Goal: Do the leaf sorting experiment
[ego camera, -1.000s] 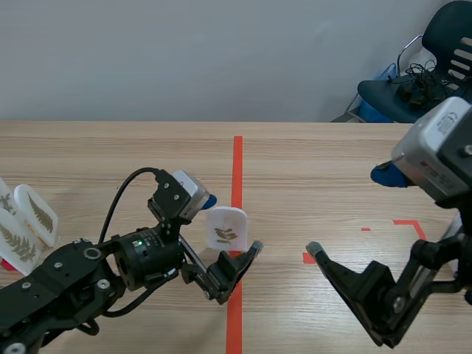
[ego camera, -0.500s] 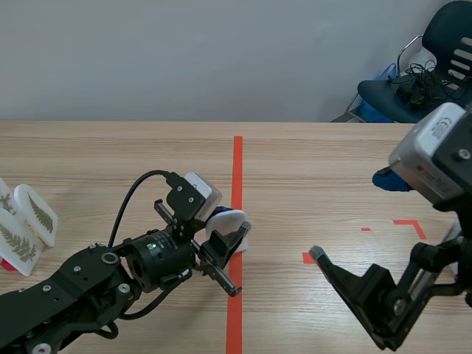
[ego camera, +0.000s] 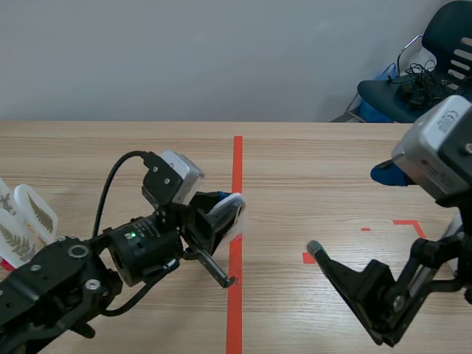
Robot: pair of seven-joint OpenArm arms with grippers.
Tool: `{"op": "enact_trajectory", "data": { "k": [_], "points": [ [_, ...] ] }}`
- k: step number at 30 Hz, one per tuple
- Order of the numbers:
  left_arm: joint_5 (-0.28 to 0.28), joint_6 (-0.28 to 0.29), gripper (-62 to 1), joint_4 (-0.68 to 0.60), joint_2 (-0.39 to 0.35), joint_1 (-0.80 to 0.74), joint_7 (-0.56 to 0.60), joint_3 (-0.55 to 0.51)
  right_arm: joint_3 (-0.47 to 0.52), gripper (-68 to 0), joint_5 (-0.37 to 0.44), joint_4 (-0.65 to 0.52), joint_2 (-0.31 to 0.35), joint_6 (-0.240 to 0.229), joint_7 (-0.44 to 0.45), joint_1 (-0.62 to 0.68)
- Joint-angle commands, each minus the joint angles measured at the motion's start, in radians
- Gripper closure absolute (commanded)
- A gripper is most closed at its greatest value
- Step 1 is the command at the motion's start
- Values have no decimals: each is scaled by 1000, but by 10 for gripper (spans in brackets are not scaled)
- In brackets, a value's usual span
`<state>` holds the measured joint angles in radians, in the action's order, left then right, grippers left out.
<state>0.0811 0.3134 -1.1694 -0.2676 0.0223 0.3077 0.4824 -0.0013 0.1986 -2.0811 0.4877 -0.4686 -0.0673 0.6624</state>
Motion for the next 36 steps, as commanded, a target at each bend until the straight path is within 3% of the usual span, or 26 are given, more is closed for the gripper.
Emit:
{"op": "enact_trajectory", "data": {
  "k": [1,4,8,11,16,22,28,36],
  "points": [
    [35,-5,-63,-94,-34,-58,-6,-49,10,-679,7,-3,0,4,19,-9],
    [92,-5,-63,-221,-71,-169,-47,-134,10,-679,7,-3,0,4,22,-9],
    [107,-6,-63,-325,-82,-315,-71,-267,10,-679,7,-3,0,4,21,-9],
    [167,-10,-63,-343,-76,-400,-73,-360,10,-679,7,-3,0,4,14,-9],
    [171,-67,-63,-337,-48,-455,-73,-461,10,-679,7,-3,0,4,13,-9],
    [171,-140,-63,-235,-46,-417,-63,-477,10,-679,7,-3,0,4,13,-9],
    [170,-147,-63,-66,-46,-320,17,-477,10,-679,7,-3,0,4,13,-9],
    [170,-172,-64,52,-46,-232,17,-477,10,-679,7,-3,0,4,12,-9]
  ]
}}
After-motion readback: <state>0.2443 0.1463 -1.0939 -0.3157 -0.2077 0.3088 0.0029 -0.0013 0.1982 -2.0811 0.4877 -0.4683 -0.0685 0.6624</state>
